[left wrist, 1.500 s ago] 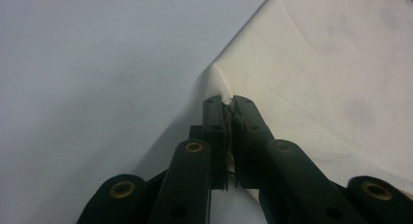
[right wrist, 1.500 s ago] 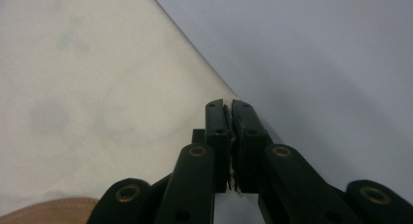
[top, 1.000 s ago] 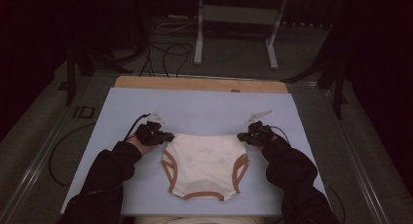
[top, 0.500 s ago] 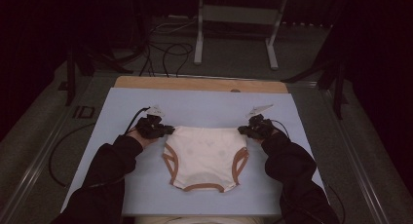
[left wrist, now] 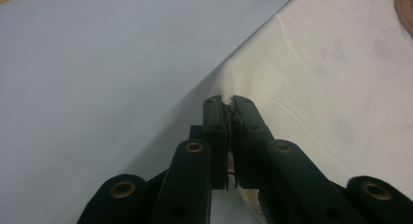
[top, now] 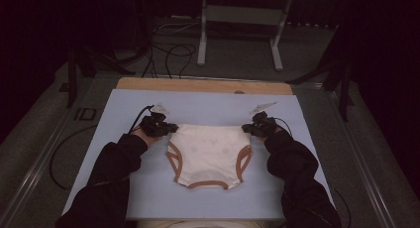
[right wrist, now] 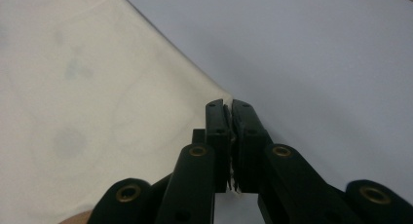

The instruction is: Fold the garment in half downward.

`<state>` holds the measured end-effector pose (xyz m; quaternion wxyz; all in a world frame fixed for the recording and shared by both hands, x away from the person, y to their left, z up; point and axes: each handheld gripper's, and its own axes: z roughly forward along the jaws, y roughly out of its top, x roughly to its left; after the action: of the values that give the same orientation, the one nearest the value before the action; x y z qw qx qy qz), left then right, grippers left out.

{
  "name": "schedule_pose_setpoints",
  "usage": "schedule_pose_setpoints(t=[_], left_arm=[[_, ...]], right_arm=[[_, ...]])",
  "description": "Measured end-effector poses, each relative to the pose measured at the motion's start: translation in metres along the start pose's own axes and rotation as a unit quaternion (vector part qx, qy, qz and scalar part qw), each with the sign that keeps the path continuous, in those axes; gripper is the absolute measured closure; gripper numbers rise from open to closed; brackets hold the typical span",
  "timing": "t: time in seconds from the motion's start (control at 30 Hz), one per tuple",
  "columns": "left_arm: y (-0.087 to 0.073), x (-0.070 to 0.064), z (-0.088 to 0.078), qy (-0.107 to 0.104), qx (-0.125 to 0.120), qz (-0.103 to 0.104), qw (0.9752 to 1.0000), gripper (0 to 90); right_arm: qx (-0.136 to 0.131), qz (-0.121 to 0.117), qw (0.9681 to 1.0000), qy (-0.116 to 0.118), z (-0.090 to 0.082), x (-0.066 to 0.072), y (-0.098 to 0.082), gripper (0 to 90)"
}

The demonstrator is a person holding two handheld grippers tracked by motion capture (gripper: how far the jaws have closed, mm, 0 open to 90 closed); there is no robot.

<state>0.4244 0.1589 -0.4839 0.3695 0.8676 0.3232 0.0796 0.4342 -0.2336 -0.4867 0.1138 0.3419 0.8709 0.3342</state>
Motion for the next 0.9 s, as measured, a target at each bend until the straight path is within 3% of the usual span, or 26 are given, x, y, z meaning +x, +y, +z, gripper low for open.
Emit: schedule_pose_setpoints(t=[0.37, 0.53, 0.9], left_arm=[[0.007, 0.005, 0.010, 0.009, 0.007, -0.004, 0.9999, 85.8], [0.005, 0.008, 0.013, 0.010, 0.008, -0.013, 0.9998, 85.8], [0.002, 0.014, 0.026, 0.015, 0.018, -0.034, 0.9992, 85.6]], right_arm=[[0.012, 0.019, 0.9997, -0.007, 0.010, -0.011, 0.001, 87.0], [0.012, 0.014, 0.9998, -0.010, 0.012, -0.014, 0.004, 86.9], [0.025, 0.029, 0.9993, -0.006, 0.024, -0.019, 0.000, 86.5]])
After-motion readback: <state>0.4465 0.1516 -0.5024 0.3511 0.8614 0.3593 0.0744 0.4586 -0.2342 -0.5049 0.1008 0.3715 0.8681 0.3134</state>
